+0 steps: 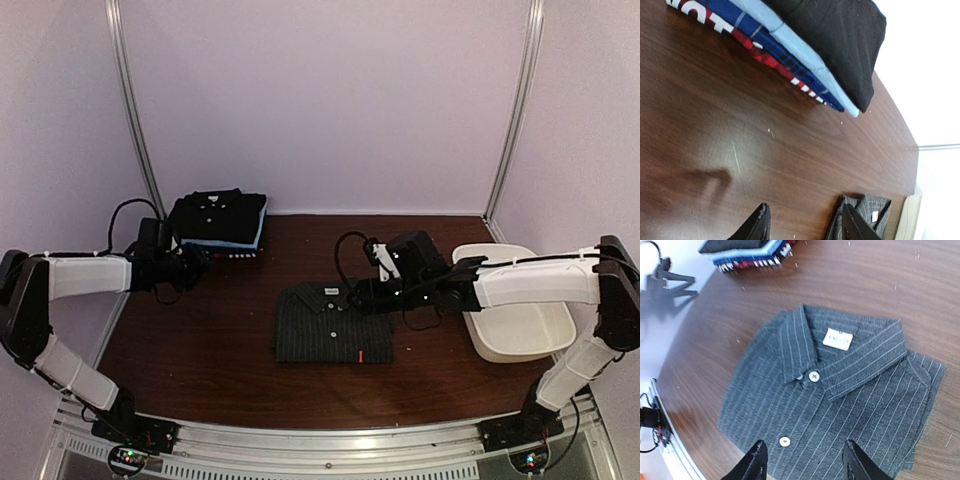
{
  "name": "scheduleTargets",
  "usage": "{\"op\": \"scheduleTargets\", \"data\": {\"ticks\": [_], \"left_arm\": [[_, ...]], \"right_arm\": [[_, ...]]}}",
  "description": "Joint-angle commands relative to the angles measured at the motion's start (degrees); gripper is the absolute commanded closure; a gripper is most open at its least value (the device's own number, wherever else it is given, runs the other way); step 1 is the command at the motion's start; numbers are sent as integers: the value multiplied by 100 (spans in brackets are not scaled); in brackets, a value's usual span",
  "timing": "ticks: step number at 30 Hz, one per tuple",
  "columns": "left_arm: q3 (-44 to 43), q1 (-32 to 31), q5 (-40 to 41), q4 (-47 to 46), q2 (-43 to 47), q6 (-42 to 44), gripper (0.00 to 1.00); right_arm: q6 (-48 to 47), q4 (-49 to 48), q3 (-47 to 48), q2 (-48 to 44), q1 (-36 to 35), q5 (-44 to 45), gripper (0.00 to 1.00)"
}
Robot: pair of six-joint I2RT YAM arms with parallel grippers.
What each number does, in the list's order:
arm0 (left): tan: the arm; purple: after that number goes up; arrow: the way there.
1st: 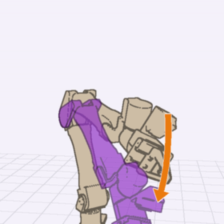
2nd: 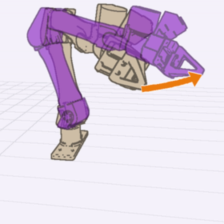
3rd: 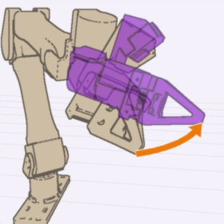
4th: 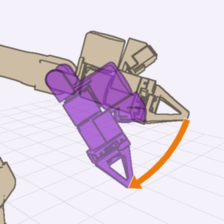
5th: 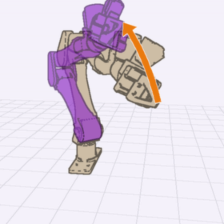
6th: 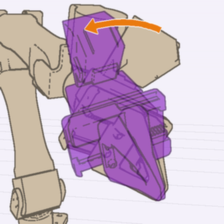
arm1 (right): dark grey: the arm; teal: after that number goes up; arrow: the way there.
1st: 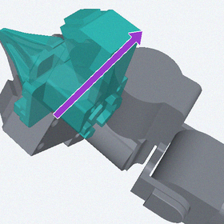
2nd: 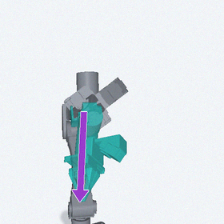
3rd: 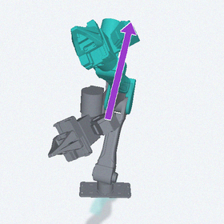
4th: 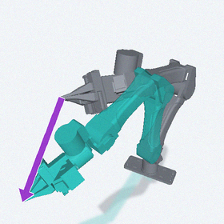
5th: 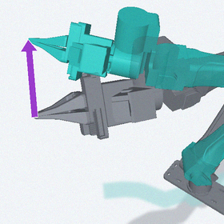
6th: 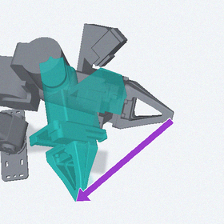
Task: Fold and stack the long sleeve shirts
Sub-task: Move the square-folded shirt to the center of the board.
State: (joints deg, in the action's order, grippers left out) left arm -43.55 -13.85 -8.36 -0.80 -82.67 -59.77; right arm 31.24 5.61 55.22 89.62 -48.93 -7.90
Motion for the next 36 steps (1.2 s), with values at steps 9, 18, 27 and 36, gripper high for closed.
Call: {"op": "scheduleTargets", "data": {"ticks": [9, 18, 27, 36], "left_arm": [[-564, 496, 373, -1558, -1470, -581, 52], [-1011, 785, 294, -1925, -2377, -828, 60], [-1514, 978, 163, -1990, -3038, -998, 67], [-1849, 992, 57, -1985, -3487, -1059, 72]], "right_arm": [[76, -394, -467, -1818, -46, 471, 40], [10, -167, -418, -2893, -38, 746, 39], [-24, 150, -443, -3597, -34, 1096, 39], [-74, 283, -489, -3767, -29, 1268, 39]]}}
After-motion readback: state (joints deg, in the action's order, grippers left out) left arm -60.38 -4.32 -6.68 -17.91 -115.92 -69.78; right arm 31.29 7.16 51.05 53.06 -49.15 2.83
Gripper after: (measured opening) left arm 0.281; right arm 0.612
